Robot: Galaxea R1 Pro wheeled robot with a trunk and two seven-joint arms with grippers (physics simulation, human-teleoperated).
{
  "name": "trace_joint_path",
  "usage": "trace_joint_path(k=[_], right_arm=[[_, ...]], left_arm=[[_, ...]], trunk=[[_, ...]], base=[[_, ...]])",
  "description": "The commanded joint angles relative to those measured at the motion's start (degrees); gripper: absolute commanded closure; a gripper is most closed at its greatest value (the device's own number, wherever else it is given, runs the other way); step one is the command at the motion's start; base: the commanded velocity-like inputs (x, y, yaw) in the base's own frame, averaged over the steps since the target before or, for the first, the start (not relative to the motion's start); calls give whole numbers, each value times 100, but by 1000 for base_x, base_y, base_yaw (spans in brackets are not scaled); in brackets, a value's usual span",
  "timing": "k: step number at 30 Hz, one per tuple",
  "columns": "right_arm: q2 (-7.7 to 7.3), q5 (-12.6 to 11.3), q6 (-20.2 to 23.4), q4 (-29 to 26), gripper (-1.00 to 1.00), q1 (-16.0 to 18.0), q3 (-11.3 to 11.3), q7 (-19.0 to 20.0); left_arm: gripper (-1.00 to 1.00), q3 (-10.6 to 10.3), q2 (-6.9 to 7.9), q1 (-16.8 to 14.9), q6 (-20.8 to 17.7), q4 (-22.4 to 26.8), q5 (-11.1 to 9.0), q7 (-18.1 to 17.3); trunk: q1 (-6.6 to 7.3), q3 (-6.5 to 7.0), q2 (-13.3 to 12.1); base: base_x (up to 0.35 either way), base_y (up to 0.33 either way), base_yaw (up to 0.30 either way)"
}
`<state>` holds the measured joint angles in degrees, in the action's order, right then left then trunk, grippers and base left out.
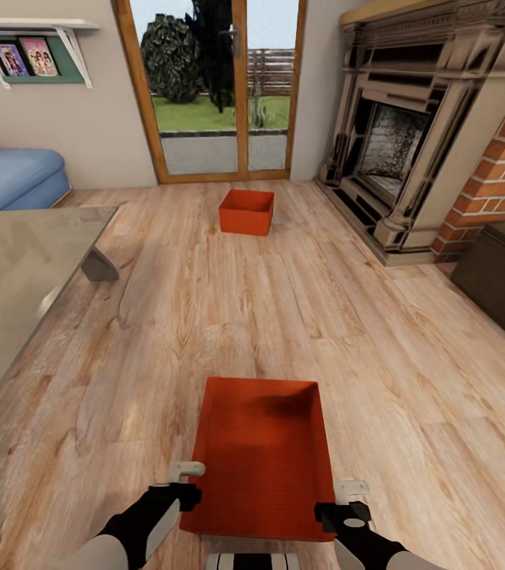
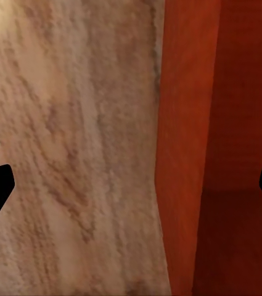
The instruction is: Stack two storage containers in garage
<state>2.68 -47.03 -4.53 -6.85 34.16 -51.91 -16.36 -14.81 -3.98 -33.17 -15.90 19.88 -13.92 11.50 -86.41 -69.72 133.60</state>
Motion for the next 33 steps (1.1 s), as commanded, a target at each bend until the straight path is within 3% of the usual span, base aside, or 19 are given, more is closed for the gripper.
trace_joint_path(k=[1,11,33], right_arm=[[-1,-61,-21,-1,-100,3,-47,-9],[-8,-61,-21,-1,-100,3,-41,10],[15,-51,-11,-1,-100,3,-91,26]], left_arm=[[-100,-48,-12,-3,-27,16,-59,45],[-100,-57,-189,1,-32,18,-59,45],[-100,-57,-177,-2,-27,15,-67,45]], trunk=[[1,-4,2],[1,-4,2],[1,-4,2]], base=[[0,0,0],[0,0,0],[0,0,0]])
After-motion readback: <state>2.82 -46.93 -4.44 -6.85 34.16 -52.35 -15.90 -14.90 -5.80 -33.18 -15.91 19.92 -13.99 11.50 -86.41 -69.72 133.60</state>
